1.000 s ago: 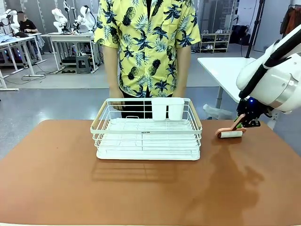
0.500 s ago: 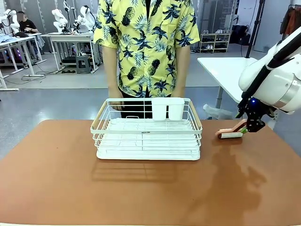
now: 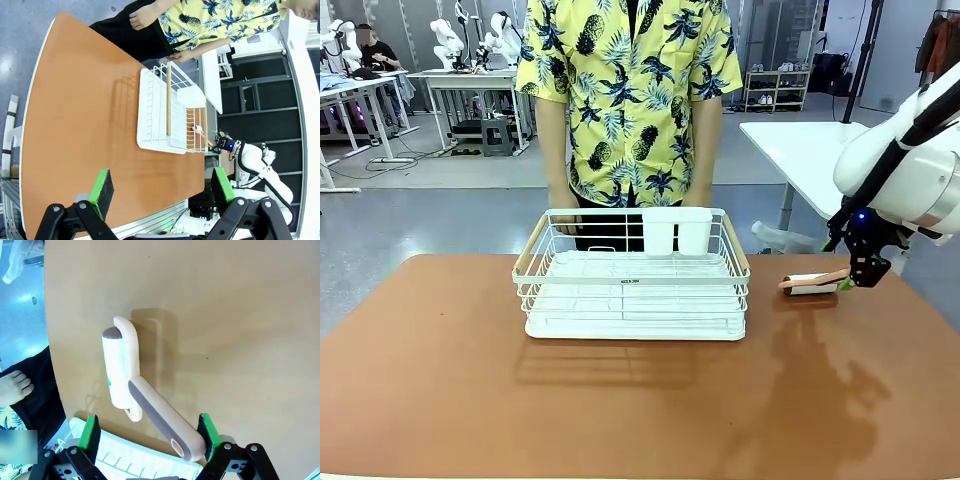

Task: Clean the table.
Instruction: Place the Lint Roller down when the Dish drying rack is positioned in the middle of the table.

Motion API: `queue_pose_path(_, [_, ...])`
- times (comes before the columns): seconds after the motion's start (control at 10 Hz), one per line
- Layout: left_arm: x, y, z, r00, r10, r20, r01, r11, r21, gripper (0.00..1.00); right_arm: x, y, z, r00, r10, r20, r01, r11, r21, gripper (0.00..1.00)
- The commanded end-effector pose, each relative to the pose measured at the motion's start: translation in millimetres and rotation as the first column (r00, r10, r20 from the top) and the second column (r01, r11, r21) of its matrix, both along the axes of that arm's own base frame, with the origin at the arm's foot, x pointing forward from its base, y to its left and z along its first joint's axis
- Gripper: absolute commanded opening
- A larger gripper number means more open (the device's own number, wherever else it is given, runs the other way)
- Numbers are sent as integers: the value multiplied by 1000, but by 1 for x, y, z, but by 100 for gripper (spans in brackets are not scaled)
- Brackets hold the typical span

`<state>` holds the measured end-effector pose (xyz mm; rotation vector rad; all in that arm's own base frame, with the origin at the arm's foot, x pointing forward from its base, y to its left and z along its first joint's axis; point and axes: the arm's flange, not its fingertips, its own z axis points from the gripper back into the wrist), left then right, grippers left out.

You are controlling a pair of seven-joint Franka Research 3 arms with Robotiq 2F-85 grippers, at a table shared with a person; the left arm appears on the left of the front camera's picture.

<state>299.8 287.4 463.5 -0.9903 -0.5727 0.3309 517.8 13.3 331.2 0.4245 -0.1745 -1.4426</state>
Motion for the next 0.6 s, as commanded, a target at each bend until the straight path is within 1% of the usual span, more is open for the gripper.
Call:
queue_pose_path(0.0, [-2, 1, 0, 1000, -3, 10, 3, 1000, -7, 100, -11, 10, 16, 999, -40, -32, 40, 999, -9, 100])
queue_pose_path(0.1, [-2, 1, 0, 1000, -3, 10, 3, 1000, -7, 100, -19, 11, 22, 999, -22, -37, 22, 1000, -12, 100])
queue_pose_path(0.2, [-2, 1, 0, 1000, -3, 10, 3, 1000, -7, 100, -26, 11, 30, 1000, -14, -24, 14, 1000, -15, 100])
queue_pose_path(0.5, [-2, 1, 0, 1000, -3, 10, 3, 1000, -7, 100, -36, 8, 42, 1000, -6, -18, 6, 1000, -21, 100])
